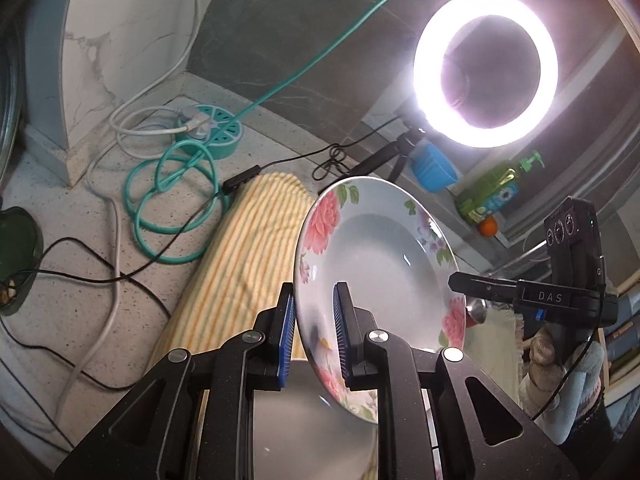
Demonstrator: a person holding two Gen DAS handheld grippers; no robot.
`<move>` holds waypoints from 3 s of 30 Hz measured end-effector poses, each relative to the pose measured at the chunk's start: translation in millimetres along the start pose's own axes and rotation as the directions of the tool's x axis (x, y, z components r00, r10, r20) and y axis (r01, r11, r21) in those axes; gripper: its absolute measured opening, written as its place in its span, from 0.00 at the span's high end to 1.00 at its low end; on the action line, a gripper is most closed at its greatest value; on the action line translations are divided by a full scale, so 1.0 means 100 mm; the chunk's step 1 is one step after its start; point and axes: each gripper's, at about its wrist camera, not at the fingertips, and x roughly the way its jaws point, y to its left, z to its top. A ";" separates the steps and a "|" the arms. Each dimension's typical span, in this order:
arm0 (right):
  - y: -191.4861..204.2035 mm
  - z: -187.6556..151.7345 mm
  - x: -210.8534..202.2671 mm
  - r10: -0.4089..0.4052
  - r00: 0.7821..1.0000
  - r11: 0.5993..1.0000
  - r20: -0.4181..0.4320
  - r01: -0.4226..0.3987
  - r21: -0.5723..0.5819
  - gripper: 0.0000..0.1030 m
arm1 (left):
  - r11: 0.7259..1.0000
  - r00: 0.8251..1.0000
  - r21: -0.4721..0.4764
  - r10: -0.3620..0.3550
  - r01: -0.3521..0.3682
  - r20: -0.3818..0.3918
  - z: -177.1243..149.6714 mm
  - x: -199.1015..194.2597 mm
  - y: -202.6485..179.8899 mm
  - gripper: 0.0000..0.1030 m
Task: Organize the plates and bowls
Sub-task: 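Lift the pink rose plate up off the cloth with both grippers, then carry the rose plate over and lower it onto the flower plate, then open both grippers and withdraw from the stacked rose plate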
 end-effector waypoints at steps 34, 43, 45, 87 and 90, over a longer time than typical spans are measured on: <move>-1.57 -1.96 -1.11 -0.104 0.994 0.945 0.031 0.089 0.316 0.87 | 0.971 0.936 0.163 -0.113 0.175 -0.333 -1.27 0.67 -1.46 0.84; -1.91 -2.27 -0.96 -0.128 0.991 0.921 -0.024 0.128 0.367 0.87 | 0.970 0.908 0.182 -0.075 0.163 -0.413 -1.58 0.95 -1.56 0.84; -1.96 -2.34 -0.93 -0.130 0.991 0.917 -0.033 0.133 0.376 0.87 | 0.969 0.904 0.188 -0.067 0.159 -0.421 -1.61 0.99 -1.59 0.84; -1.76 -2.36 -0.89 -0.282 0.959 0.931 -0.024 0.280 0.236 0.53 | 0.949 0.917 0.302 0.041 0.088 -0.396 -1.66 0.98 -1.64 0.81; -1.71 -2.35 -0.96 -0.292 0.956 0.932 0.006 0.284 0.226 0.45 | 0.949 0.921 0.300 0.031 0.094 -0.388 -1.64 0.93 -1.64 0.80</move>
